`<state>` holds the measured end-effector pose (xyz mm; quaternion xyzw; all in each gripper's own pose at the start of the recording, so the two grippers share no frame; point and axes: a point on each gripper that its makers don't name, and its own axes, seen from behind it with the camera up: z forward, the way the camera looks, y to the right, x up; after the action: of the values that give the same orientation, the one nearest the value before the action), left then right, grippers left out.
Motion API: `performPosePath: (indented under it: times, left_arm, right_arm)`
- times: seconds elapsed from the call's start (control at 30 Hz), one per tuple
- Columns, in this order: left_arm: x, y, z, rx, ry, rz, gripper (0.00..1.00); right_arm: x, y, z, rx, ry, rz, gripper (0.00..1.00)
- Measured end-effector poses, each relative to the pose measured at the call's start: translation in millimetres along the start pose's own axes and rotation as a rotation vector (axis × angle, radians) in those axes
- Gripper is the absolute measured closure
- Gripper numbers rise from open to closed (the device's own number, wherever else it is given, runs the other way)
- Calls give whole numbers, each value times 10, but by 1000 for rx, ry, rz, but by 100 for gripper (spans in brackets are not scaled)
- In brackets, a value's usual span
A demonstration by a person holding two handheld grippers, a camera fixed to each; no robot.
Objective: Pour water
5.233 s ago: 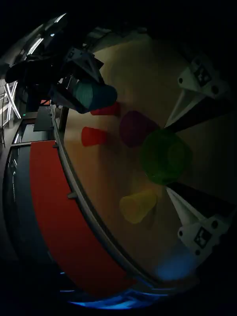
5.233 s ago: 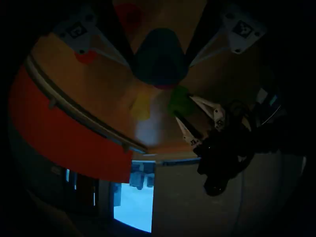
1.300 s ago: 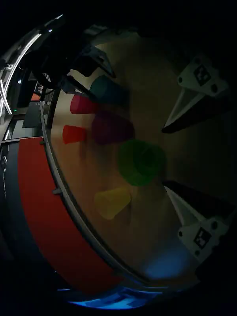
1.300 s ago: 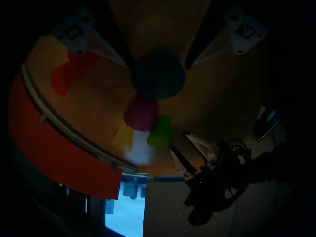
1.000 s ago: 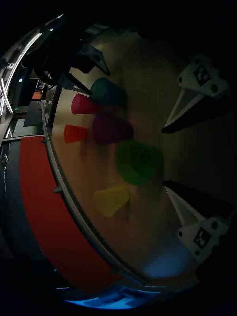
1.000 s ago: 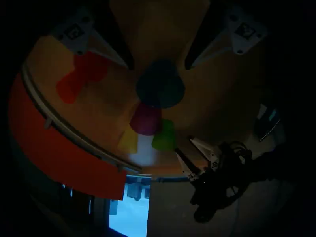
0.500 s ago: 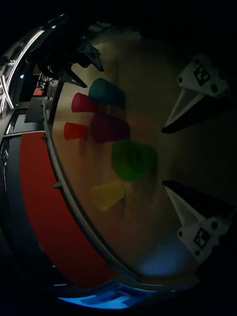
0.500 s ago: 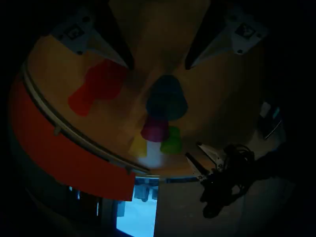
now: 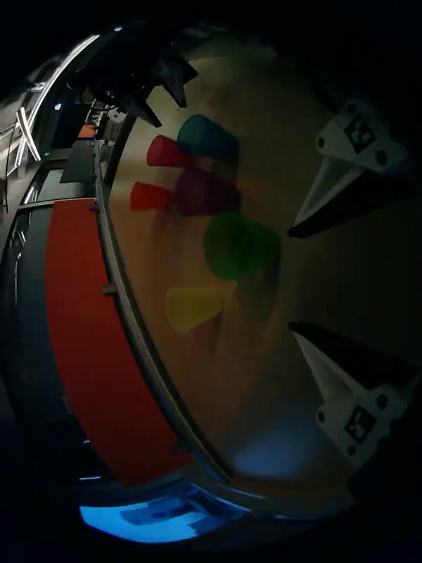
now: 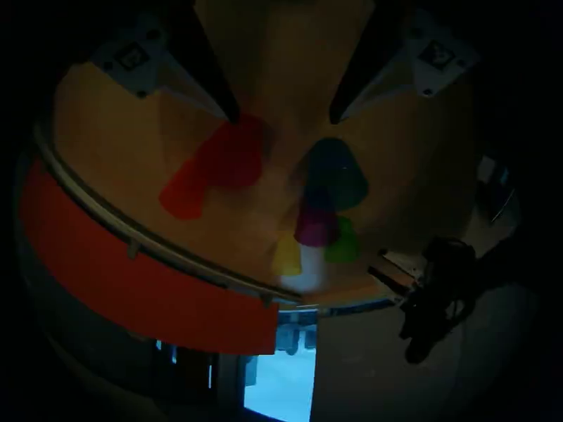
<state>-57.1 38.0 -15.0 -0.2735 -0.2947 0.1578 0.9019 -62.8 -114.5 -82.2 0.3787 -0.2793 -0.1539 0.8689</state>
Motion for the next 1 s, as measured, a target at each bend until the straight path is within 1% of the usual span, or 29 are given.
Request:
performPosePath:
  times: [0.1,0.27,0.47,0.67,0.77,0.87,1.0]
  left_arm:
    - [27,-82,-35,33,24,-31,12]
    - [38,-208,-120,78,63,-97,12]
    - [85,-376,-252,155,117,-138,12]
    - [143,-438,-326,203,165,-177,12]
    - [203,-466,-371,228,197,-185,12]
    - [270,-458,-406,240,229,-199,12]
    - [413,-475,-488,266,280,-217,12]
  right_arm:
    - [16,118,-65,-41,11,24,1]
    - [21,296,-193,-108,28,50,1]
    - [81,516,-353,-190,60,86,1]
    - [254,762,-502,-289,121,116,1]
    - [335,872,-565,-340,155,124,1]
    - [395,962,-607,-392,177,125,1]
    - [510,1035,-632,-442,213,125,1]
